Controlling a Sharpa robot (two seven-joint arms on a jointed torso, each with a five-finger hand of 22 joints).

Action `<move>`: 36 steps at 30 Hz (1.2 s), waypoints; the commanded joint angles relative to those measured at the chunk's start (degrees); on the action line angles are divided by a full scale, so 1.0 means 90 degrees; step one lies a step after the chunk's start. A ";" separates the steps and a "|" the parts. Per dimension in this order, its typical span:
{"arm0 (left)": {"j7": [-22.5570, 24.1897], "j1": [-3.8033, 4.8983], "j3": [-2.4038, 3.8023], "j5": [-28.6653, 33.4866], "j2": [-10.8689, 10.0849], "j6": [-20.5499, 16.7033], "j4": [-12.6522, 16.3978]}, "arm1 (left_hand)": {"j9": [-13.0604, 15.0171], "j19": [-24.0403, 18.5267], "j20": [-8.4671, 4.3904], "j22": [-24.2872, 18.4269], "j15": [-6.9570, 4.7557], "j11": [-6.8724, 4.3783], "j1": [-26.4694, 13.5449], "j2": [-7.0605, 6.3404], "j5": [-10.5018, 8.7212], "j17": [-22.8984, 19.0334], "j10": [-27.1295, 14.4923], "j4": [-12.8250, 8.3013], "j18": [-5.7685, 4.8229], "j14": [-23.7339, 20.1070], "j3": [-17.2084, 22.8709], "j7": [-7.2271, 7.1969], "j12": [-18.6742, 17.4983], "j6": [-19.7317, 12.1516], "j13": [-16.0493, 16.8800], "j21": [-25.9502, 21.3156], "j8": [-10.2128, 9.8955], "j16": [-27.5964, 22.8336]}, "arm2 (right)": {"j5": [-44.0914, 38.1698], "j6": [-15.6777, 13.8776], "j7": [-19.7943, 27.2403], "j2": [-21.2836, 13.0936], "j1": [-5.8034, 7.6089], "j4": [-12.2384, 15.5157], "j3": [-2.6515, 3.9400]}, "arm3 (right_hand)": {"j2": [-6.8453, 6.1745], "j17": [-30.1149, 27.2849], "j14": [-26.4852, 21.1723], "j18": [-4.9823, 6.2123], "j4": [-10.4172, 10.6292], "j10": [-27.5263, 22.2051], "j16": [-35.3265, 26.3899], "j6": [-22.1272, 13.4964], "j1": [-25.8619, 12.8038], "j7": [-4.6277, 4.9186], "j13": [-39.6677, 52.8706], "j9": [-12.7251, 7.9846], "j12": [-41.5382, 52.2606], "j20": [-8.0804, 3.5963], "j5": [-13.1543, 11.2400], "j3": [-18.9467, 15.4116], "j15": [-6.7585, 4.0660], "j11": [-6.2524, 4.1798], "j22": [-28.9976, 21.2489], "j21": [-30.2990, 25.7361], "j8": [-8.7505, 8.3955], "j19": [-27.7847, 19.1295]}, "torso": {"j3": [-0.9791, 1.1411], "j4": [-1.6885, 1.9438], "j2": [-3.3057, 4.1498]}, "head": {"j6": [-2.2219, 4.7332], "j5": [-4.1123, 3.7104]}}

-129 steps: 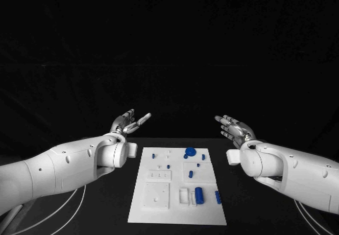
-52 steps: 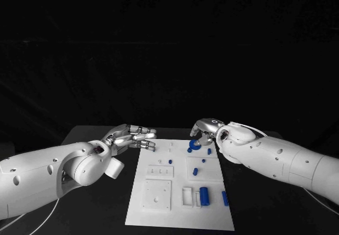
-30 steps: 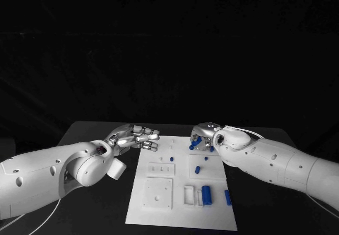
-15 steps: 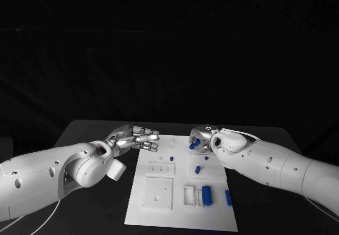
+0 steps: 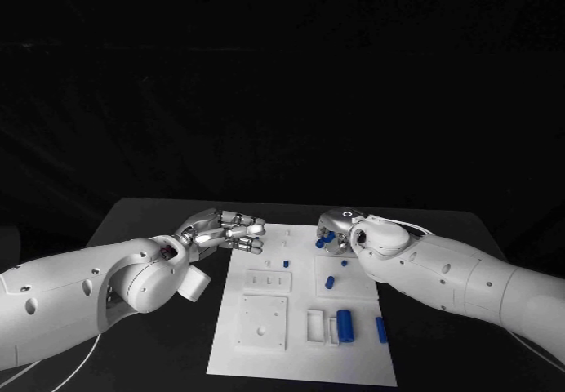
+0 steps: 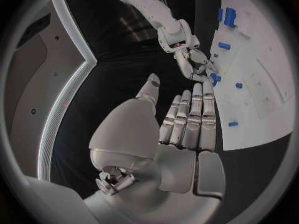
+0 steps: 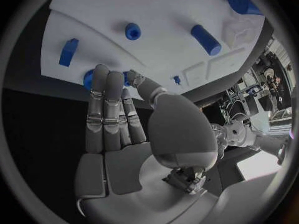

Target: Assemble the parts on the task board

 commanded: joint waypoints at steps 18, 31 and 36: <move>-0.0004 0.0016 0.0007 -0.0007 0.0034 0.0133 -0.0006 | -0.0010 -0.0020 0.0006 0.0005 -0.0018 0.0017 0.0017 -0.0081 -0.0042 -0.0001 -0.0017 0.0045 0.0025 0.0027 0.0000 0.0020 -0.0026 -0.0033 0.0005 -0.0063 0.0007 -0.0017 | -0.0081 0.0106 -0.0089 0.0067 -0.0074 0.0042 -0.0002 | 0.0045 0.0066 -0.0015 -0.0131 0.0040 0.0478 0.0101 0.0054 -0.0193 0.0062 0.0004 -0.0017 0.0004 -0.0177 -0.0090 0.0363 -0.0076 -0.0114 0.0277 -0.0086 -0.0011 0.0021 | -0.0006 -0.0012 0.0035 | -0.0049 0.0026; -0.0013 0.0016 0.0008 -0.0003 0.0042 0.0131 -0.0056 | -0.0009 -0.0018 0.0007 0.0006 -0.0017 0.0016 0.0024 -0.0080 -0.0042 -0.0001 -0.0020 0.0043 0.0024 0.0023 -0.0002 0.0019 -0.0026 -0.0030 0.0005 -0.0073 0.0008 -0.0017 | -0.0045 0.0149 -0.0068 0.0096 -0.0087 0.0066 -0.0002 | 0.0129 0.0201 -0.0032 -0.0302 0.0087 0.0677 0.0216 0.0308 -0.0264 0.0062 0.0005 -0.0013 0.0006 -0.0334 -0.0248 0.0408 -0.0111 -0.0167 0.0452 -0.0153 -0.0012 0.0061 | -0.0001 -0.0011 0.0050 | -0.0043 0.0037; -0.0028 0.0017 0.0008 -0.0002 0.0056 0.0119 -0.0062 | -0.0010 0.0022 -0.0005 0.0016 -0.0033 0.0016 0.0029 -0.0076 -0.0041 0.0008 -0.0031 0.0043 0.0033 0.0074 0.0000 0.0020 -0.0026 -0.0044 0.0005 -0.0055 0.0006 -0.0004 | -0.0074 0.0139 -0.0190 0.0137 -0.0096 -0.0004 -0.0002 | 0.0101 0.0191 -0.0044 -0.0320 0.0132 0.0575 0.0190 0.0262 -0.0309 0.0070 0.0002 -0.0015 0.0006 -0.0342 -0.0352 0.0334 -0.0103 -0.0148 0.0462 -0.0191 -0.0015 0.0158 | -0.0010 0.0006 0.0064 | -0.0036 0.0004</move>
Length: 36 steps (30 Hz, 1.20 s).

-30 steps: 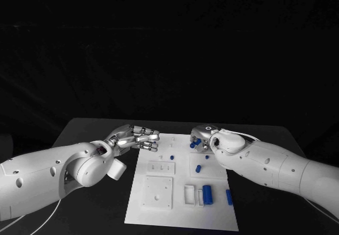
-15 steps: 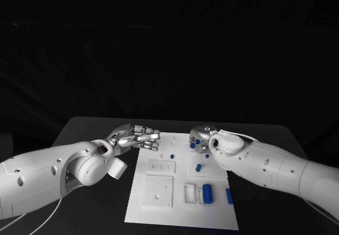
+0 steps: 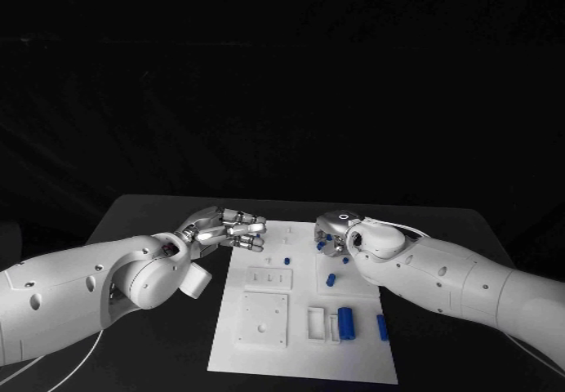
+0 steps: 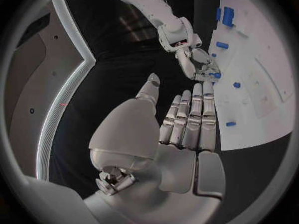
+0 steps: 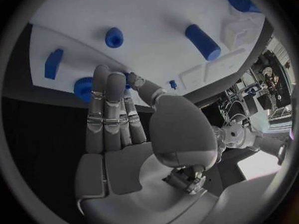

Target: Assemble the parts on the task board

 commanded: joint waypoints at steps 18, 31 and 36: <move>-0.0018 0.0033 0.0006 -0.0001 0.0023 0.0092 -0.0018 | -0.0010 0.0086 -0.0056 0.0014 -0.0074 0.0009 0.0015 -0.0058 -0.0041 0.0008 -0.0033 0.0059 -0.0001 0.0204 0.0007 0.0015 -0.0027 -0.0033 0.0006 0.0040 0.0007 0.0003 | -0.0172 -0.0155 -0.0295 0.0051 -0.0058 -0.0049 -0.0001 | 0.0193 -0.0015 -0.0069 -0.0334 -0.0098 0.0552 -0.0057 0.0595 0.0174 -0.0096 0.0013 0.0028 0.0012 -0.0294 -0.0138 0.0316 -0.0209 -0.0129 0.0480 0.0122 0.0008 0.0037 | -0.0016 -0.0005 0.0028 | -0.0041 0.0018; -0.0023 0.0034 0.0005 0.0000 0.0047 0.0087 -0.0069 | -0.0010 0.0079 -0.0054 0.0014 -0.0071 0.0007 0.0025 -0.0053 -0.0040 0.0010 -0.0036 0.0056 -0.0001 0.0196 0.0009 0.0016 -0.0026 -0.0034 0.0006 0.0037 0.0007 0.0005 | -0.0250 -0.0888 -0.0551 0.0048 -0.0005 0.0145 0.0003 | 0.0248 0.0038 -0.0024 -0.0449 -0.0121 0.0826 -0.0112 0.0867 0.0153 -0.0172 0.0012 0.0024 0.0012 -0.0407 -0.0150 0.0203 -0.0291 -0.0227 0.0696 0.0101 -0.0004 0.0096 | -0.0014 0.0007 0.0024 | 0.0026 0.0032; -0.0026 0.0034 0.0005 0.0000 0.0052 0.0083 -0.0070 | -0.0010 0.0079 -0.0054 0.0014 -0.0071 0.0007 0.0025 -0.0053 -0.0040 0.0010 -0.0036 0.0056 -0.0001 0.0196 0.0009 0.0016 -0.0026 -0.0034 0.0006 0.0037 0.0007 0.0005 | -0.0261 -0.0960 -0.0622 0.0117 0.0073 0.0193 0.0005 | 0.0246 0.0058 -0.0022 -0.0453 -0.0118 0.0821 -0.0131 0.0862 0.0153 -0.0170 0.0012 0.0022 0.0012 -0.0410 -0.0151 0.0189 -0.0290 -0.0226 0.0762 0.0039 -0.0005 0.0112 | -0.0019 0.0005 0.0031 | 0.0060 0.0049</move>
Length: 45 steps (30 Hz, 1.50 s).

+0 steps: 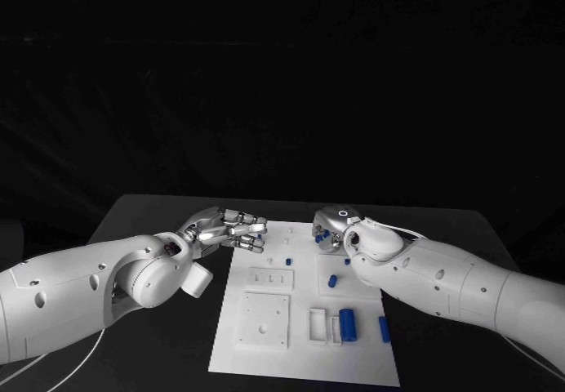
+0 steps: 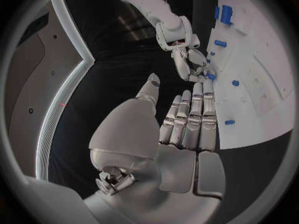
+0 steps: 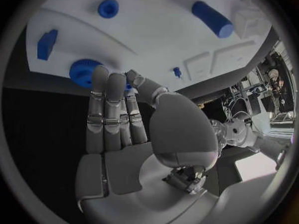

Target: Assemble the parts on the task board

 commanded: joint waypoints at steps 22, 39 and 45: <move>-0.0016 0.0034 0.0007 -0.0023 0.0196 0.0045 0.0055 | 0.0001 -0.0034 0.0006 -0.0006 0.0021 0.0016 0.0022 -0.0015 -0.0037 -0.0001 0.0109 0.0007 0.0000 -0.0042 -0.0028 0.0015 -0.0020 0.0099 0.0009 -0.0017 0.0024 0.0003 | -0.0065 -0.0501 -0.0252 0.0877 0.0069 -0.0689 0.0003 | 0.0014 0.0037 0.0013 -0.0023 0.0066 0.0069 -0.0040 -0.0054 -0.0130 0.0033 0.0019 0.0003 0.0008 -0.0005 0.0008 -0.0049 -0.0037 -0.0139 0.0210 -0.0296 0.0015 0.0178 | -0.0083 0.0126 0.0065 | 0.0135 -0.0060; -0.0022 0.0118 0.0008 -0.0034 0.0262 0.0013 0.0151 | 0.0006 -0.0042 0.0011 -0.0006 0.0026 0.0020 0.0018 0.0003 -0.0036 -0.0001 0.0214 -0.0025 0.0003 -0.0052 -0.0061 0.0036 -0.0020 0.0205 0.0009 -0.0018 0.0029 0.0005 | -0.0117 -0.0806 -0.0418 0.1078 0.0045 -0.1057 0.0004 | -0.0013 0.0029 0.0009 -0.0037 0.0086 0.0068 0.0000 -0.0049 -0.0129 0.0031 0.0018 0.0004 0.0006 -0.0008 0.0011 -0.0007 -0.0038 -0.0139 0.0463 -0.0542 0.0015 0.0285 | -0.0153 0.0214 0.0137 | 0.0186 -0.0066; -0.0020 0.0134 0.0008 -0.0035 0.0262 0.0007 0.0161 | 0.0005 -0.0042 0.0012 -0.0006 0.0026 0.0020 0.0018 0.0005 -0.0036 -0.0001 0.0210 -0.0028 0.0003 -0.0052 -0.0065 0.0036 -0.0021 0.0207 0.0009 -0.0018 0.0027 0.0005 | -0.0166 -0.0924 -0.0526 0.1082 0.0044 -0.1098 0.0005 | -0.0039 0.0030 0.0001 -0.0034 0.0090 0.0076 0.0006 -0.0042 -0.0128 0.0026 0.0018 0.0003 0.0004 -0.0009 0.0011 0.0009 -0.0041 -0.0141 0.0562 -0.0592 0.0015 0.0301 | -0.0156 0.0203 0.0137 | 0.0177 -0.0048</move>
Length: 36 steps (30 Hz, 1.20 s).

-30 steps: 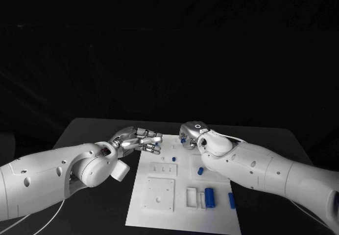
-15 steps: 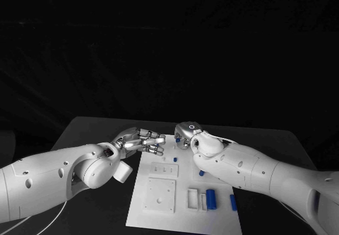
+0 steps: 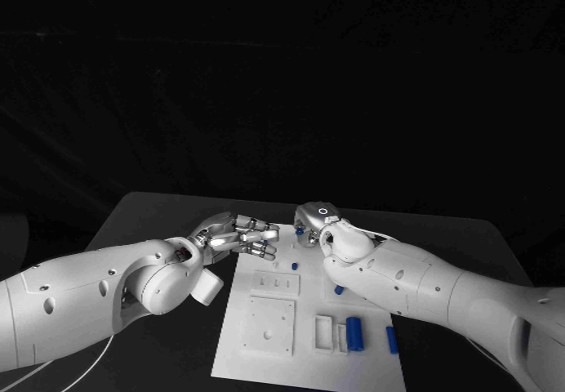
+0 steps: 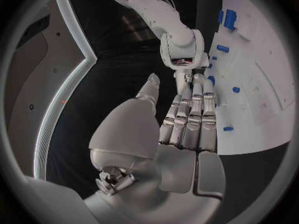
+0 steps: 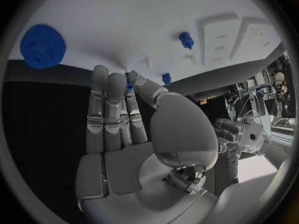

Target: Assemble the parts on the task board

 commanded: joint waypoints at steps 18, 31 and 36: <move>0.0032 0.0076 0.0007 -0.0023 0.0042 0.0047 0.0034 | 0.0003 -0.0041 0.0011 -0.0007 0.0002 0.0006 0.0023 0.0000 -0.0037 -0.0001 -0.0016 -0.0016 0.0004 -0.0025 -0.0056 0.0002 -0.0024 0.0047 0.0007 -0.0018 0.0017 0.0005 | -0.0116 -0.0135 -0.0192 0.0132 -0.0060 -0.0202 -0.0001 | -0.0047 -0.0032 -0.0016 0.0056 0.0022 -0.0017 0.0019 -0.0051 -0.0004 0.0009 0.0005 0.0004 0.0034 0.0007 0.0025 0.0050 -0.0012 -0.0033 0.0238 -0.0224 0.0022 0.0094 | -0.0022 0.0021 0.0039 | -0.0020 0.0021; 0.0028 0.0108 0.0007 -0.0023 0.0089 0.0066 0.0008 | 0.0003 -0.0041 0.0011 -0.0007 0.0002 0.0006 0.0023 0.0000 -0.0037 -0.0001 -0.0016 -0.0016 0.0004 -0.0025 -0.0056 0.0002 -0.0024 0.0047 0.0007 -0.0018 0.0017 0.0005 | -0.0056 -0.0095 -0.0134 0.0140 -0.0098 -0.0249 -0.0001 | -0.0078 -0.0053 -0.0021 0.0064 0.0029 -0.0088 0.0002 -0.0112 -0.0024 0.0021 0.0002 0.0002 0.0029 0.0025 0.0020 0.0036 0.0006 -0.0013 0.0373 -0.0358 0.0021 0.0110 | -0.0015 0.0024 0.0034 | -0.0043 0.0010; 0.0027 0.0110 0.0007 -0.0023 0.0103 0.0066 -0.0006 | 0.0003 -0.0041 0.0011 -0.0007 0.0002 0.0006 0.0023 0.0000 -0.0037 -0.0001 -0.0016 -0.0016 0.0004 -0.0025 -0.0056 0.0002 -0.0024 0.0047 0.0007 -0.0018 0.0017 0.0005 | -0.0031 -0.0058 -0.0110 0.0146 -0.0103 -0.0258 -0.0001 | -0.0079 -0.0059 -0.0022 0.0065 0.0029 -0.0107 -0.0006 -0.0129 -0.0023 0.0025 0.0002 0.0000 0.0029 0.0030 0.0021 0.0028 0.0010 -0.0006 0.0397 -0.0393 0.0019 0.0118 | -0.0020 0.0016 0.0037 | -0.0050 0.0020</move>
